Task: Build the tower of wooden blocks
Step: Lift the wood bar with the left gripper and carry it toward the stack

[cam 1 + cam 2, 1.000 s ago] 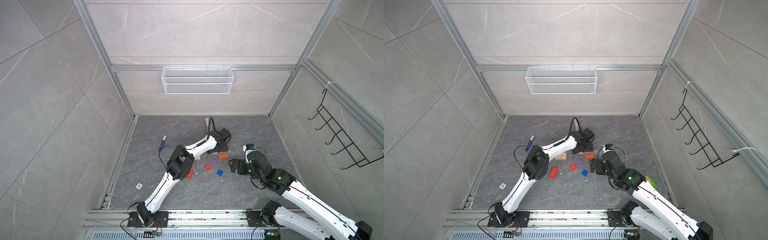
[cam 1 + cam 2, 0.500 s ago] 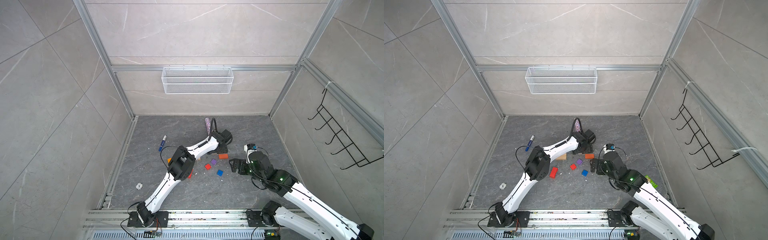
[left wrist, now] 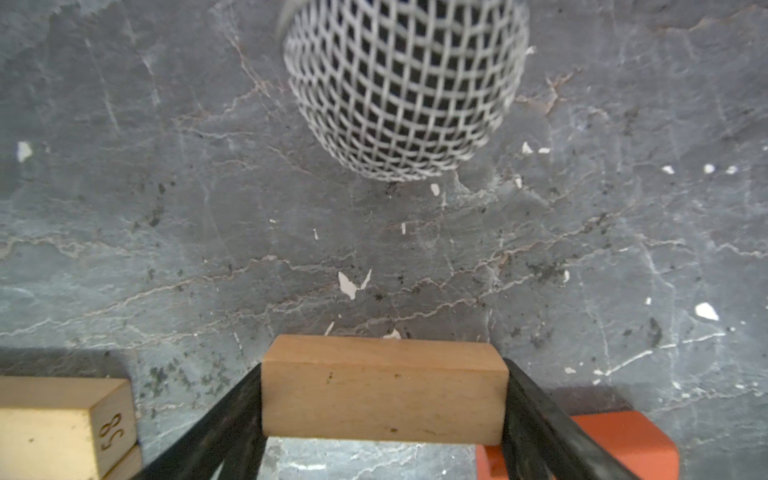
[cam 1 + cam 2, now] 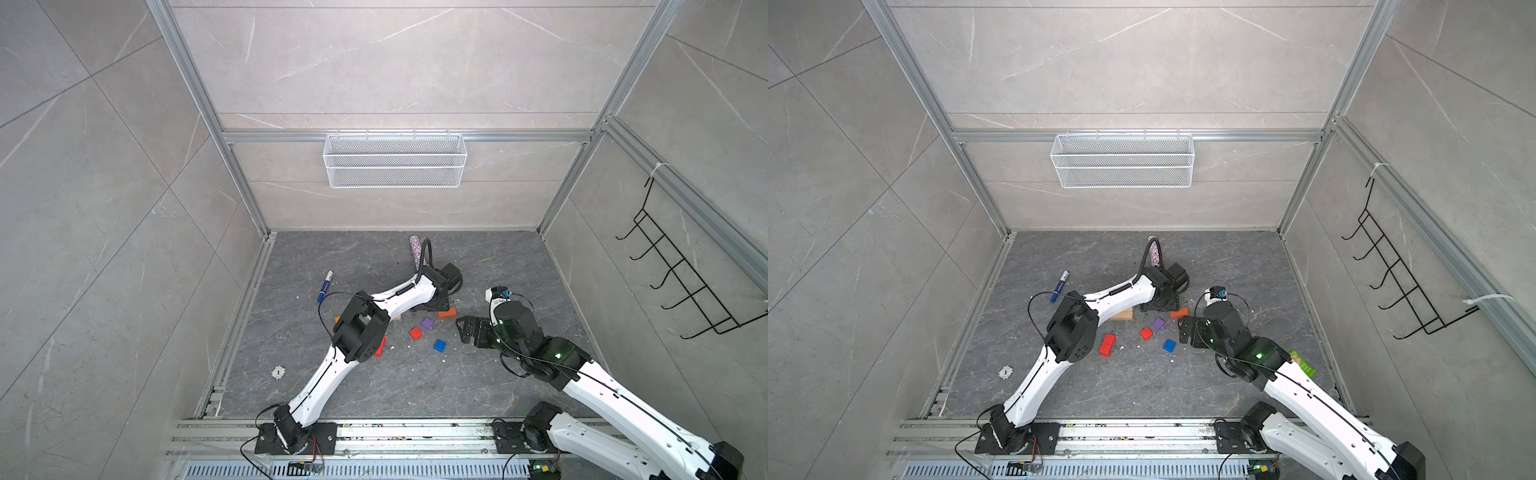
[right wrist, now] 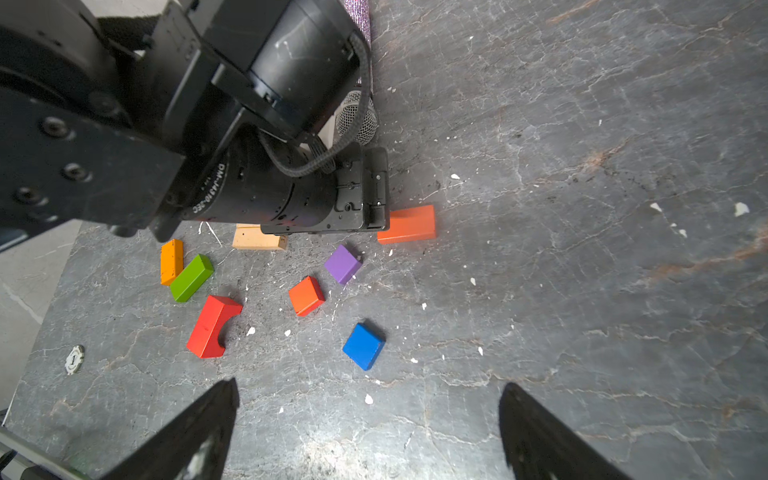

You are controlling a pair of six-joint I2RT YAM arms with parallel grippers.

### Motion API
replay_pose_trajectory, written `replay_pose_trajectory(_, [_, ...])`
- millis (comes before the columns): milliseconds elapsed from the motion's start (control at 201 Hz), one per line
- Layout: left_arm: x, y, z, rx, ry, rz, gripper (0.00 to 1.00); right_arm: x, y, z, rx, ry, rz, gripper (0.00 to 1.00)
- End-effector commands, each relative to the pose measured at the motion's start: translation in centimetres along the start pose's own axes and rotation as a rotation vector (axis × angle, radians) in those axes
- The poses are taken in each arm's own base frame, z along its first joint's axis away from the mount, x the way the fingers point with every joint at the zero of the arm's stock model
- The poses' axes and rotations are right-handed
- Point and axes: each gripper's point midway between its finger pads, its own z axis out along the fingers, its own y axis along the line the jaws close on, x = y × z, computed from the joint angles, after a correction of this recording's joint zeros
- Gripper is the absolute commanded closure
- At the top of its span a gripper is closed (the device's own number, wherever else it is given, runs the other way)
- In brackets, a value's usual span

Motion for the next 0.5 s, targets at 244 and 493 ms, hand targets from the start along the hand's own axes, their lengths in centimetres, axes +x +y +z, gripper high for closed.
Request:
replay_pose_trajectory(244, [3.2, 3.0, 1.6, -0.102, 0.146, 0.070, 0.18, -0.3, 0.3, 0.2, -0.003, 0.010, 0.001, 0.00])
replay_pose_trajectory(493, [3.4, 4.5, 1.4, -0.168, 0.169, 0.097, 0.15, -0.1, 0.1, 0.2, 0.008, 0.019, -0.013, 0.00])
